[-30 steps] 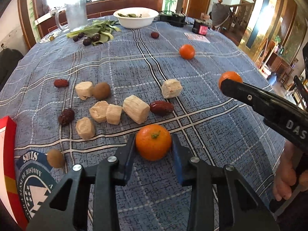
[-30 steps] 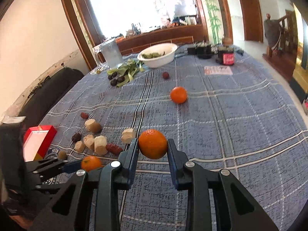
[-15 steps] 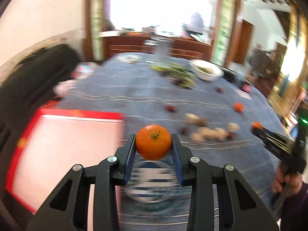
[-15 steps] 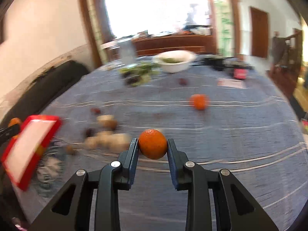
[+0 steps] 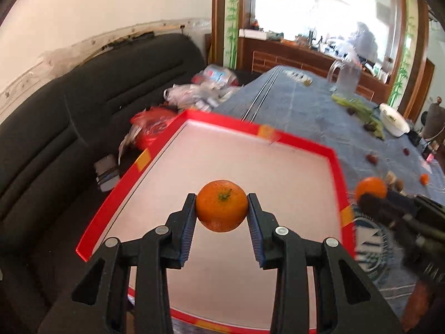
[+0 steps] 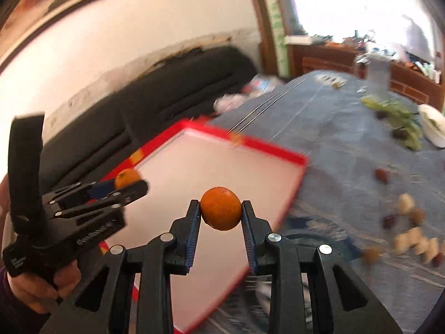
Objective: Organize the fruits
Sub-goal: 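Carry both mandarins to the red-rimmed tray and open both tools to drop them, then grasp a third mandarin with the right tool while the left tool grasps a brown kiwi, then carry the kiwi and mandarin into the tray and open both tools, then grasp a beige cube with the right tool while the left tool approaches other cubes, then lower the left tool onto a beige cube and close it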
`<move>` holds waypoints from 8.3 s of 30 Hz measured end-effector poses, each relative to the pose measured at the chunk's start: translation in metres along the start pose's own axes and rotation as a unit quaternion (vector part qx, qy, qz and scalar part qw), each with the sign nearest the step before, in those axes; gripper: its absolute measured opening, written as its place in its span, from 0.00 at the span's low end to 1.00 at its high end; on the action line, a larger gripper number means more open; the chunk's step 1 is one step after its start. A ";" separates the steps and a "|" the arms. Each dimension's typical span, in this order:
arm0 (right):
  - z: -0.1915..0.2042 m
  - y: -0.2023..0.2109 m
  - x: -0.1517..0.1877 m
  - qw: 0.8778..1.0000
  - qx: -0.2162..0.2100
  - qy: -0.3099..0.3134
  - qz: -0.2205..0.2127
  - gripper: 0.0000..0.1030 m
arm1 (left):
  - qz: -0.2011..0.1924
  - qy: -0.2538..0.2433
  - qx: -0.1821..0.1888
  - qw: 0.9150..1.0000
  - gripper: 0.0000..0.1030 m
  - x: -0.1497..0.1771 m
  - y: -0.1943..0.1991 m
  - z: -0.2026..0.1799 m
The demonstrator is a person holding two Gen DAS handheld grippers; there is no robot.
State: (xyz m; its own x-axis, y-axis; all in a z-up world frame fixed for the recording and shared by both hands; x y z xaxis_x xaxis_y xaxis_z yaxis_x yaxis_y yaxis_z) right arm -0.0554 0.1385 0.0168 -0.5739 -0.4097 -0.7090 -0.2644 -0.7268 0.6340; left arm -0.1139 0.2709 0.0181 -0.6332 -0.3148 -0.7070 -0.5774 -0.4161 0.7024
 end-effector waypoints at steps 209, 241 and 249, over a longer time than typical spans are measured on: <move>-0.318 0.187 0.061 0.940 0.154 -0.300 -0.058 0.17 | 0.002 -0.386 0.251 0.888 0.54 0.031 0.037 -0.370; -0.311 0.201 0.061 0.934 0.164 -0.307 -0.084 0.17 | 0.034 -0.464 0.290 0.836 0.40 0.050 0.044 -0.353; -0.314 0.205 0.061 0.932 0.168 -0.309 -0.090 0.17 | 0.007 -0.479 0.275 0.834 0.40 0.054 0.052 -0.377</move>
State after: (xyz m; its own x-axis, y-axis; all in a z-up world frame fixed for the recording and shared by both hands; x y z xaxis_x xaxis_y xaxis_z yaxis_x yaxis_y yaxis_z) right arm 0.0988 -0.2090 0.0062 -0.8057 0.1737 -0.5664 -0.5683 -0.4964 0.6562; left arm 0.0163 -0.0889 -0.0142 -0.6111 0.6192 -0.4932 -0.5482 0.1185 0.8279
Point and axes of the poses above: each gripper's, at about its wrist camera, not at the fingertips, and y roughly against the way its jaws point, z to its left, x to its underside, the point moved 5 cm from there along -y, roughly the way its jaws point, and after that the axes turned 8 degrees about -x, right-handed, at the moved point
